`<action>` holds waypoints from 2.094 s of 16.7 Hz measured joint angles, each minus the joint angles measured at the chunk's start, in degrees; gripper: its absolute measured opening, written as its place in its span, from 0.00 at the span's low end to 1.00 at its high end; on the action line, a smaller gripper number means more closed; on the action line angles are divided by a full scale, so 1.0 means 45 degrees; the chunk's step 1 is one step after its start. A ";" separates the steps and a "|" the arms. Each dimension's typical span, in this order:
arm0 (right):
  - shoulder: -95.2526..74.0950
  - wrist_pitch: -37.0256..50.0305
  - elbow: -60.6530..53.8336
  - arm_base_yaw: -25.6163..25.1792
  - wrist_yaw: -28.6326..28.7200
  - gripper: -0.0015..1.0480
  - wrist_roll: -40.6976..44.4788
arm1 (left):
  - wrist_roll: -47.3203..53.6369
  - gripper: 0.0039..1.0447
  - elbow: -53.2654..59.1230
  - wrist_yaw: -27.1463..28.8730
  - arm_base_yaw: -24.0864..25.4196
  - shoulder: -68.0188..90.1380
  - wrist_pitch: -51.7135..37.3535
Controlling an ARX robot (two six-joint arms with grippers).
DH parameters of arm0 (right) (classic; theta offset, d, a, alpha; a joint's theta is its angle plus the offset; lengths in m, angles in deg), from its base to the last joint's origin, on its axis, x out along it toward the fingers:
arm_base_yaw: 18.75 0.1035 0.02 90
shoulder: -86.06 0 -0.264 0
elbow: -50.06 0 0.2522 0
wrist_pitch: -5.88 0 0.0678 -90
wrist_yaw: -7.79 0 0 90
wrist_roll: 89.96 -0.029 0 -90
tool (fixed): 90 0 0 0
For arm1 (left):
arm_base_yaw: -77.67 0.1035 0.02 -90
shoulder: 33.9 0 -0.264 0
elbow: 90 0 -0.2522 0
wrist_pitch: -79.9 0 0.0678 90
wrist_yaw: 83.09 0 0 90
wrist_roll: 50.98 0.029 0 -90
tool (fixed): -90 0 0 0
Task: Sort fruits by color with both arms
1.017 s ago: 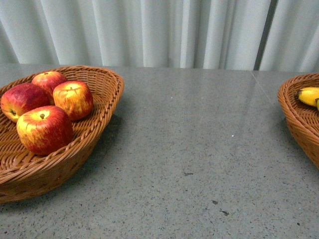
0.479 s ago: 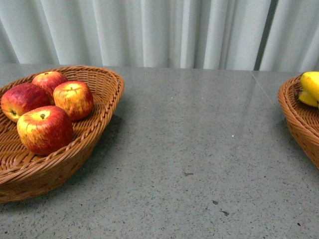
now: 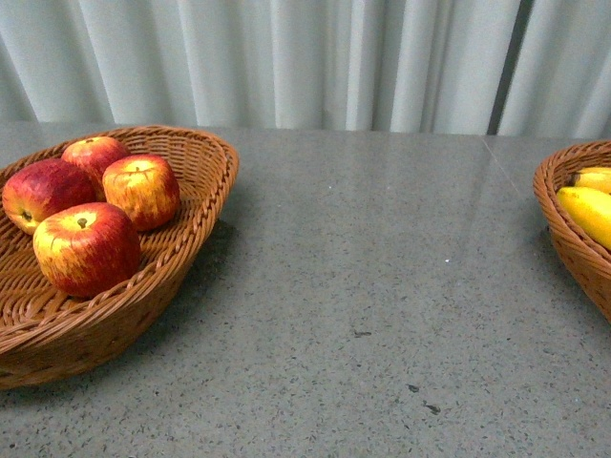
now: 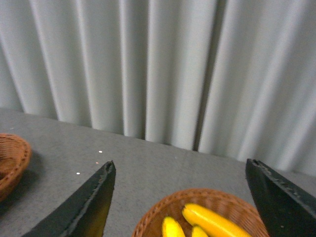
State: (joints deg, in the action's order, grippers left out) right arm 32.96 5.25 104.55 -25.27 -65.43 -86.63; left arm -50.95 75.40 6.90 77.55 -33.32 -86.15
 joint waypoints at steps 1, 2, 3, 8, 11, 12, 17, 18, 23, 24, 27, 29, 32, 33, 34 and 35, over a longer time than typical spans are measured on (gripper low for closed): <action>0.1263 -0.0063 -0.1282 -0.0039 -0.1506 0.63 -0.0253 | 0.0000 0.94 0.0000 0.0005 0.0000 0.0000 0.0000; 0.2137 0.0782 -0.2618 -0.0578 -0.1763 0.48 -0.0466 | 0.0000 0.94 0.0000 0.0005 0.0000 0.0000 0.0000; 0.2278 0.2079 -0.3789 -0.0908 -0.1496 0.36 -0.0534 | 0.0000 0.94 0.0000 0.0000 0.0000 0.0000 0.0000; 0.3366 0.2506 -0.6256 -0.0180 -0.1987 0.02 -0.0573 | 0.0000 0.94 0.0000 0.0005 0.0000 0.0000 0.0000; 0.3949 0.2569 -0.6523 -0.0034 -0.2341 0.02 -0.0568 | 0.0000 0.94 0.0000 0.0005 0.0000 0.0000 0.0000; 0.4255 0.2535 -0.6761 0.0126 -0.2443 0.02 -0.0568 | 0.0000 0.94 0.0000 0.0010 0.0000 0.0000 0.0000; 0.6013 0.1831 -0.7922 0.1447 -0.3716 0.02 -0.0607 | 0.0000 0.94 0.0000 0.0005 0.0000 0.0000 0.0000; 0.6227 0.1642 -0.8043 0.1447 -0.3716 0.02 -0.0607 | 0.0000 0.94 0.0000 0.0000 0.0000 0.0000 0.0000; 0.7801 0.0578 -0.8568 0.1447 -0.3716 0.02 -0.0607 | 0.0000 0.94 0.0000 0.0005 0.0000 0.0000 0.0000; 0.7946 0.0962 -0.8845 0.1447 -0.3721 0.02 -0.0607 | 0.0000 0.94 0.0000 0.0000 0.0000 0.0000 0.0000; 0.8845 0.0107 -0.8893 0.1447 -0.3721 0.02 -0.0612 | 0.0000 0.94 0.0000 0.0000 0.0000 0.0000 0.0000; 0.9287 -0.0398 -0.8893 0.1447 -0.3721 0.02 -0.0612 | 0.0000 0.94 0.0000 0.0005 0.0000 0.0000 0.0000; 1.0841 -0.2662 -0.8884 0.1447 -0.3672 0.02 -0.0607 | 0.0000 0.94 0.0000 0.0000 0.0000 0.0000 0.0000; 1.1778 -0.2812 -0.8884 0.1447 -0.3721 0.02 -0.0612 | 0.0000 0.94 0.0000 -0.0005 0.0000 0.0000 0.0010; 1.1754 -0.2939 -0.8879 0.1447 -0.3725 0.02 -0.0612 | 0.0000 0.94 0.0000 -0.0005 0.0000 0.0000 -0.0010; 1.1730 -0.3021 -0.8884 0.1447 -0.3730 0.02 -0.0617 | 0.0000 0.94 0.0000 0.0000 0.0000 0.0000 -0.0005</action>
State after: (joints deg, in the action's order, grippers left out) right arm 85.74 -8.35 64.57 -18.76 -82.22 -89.40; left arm -50.95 75.40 6.90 77.55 -33.32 -86.17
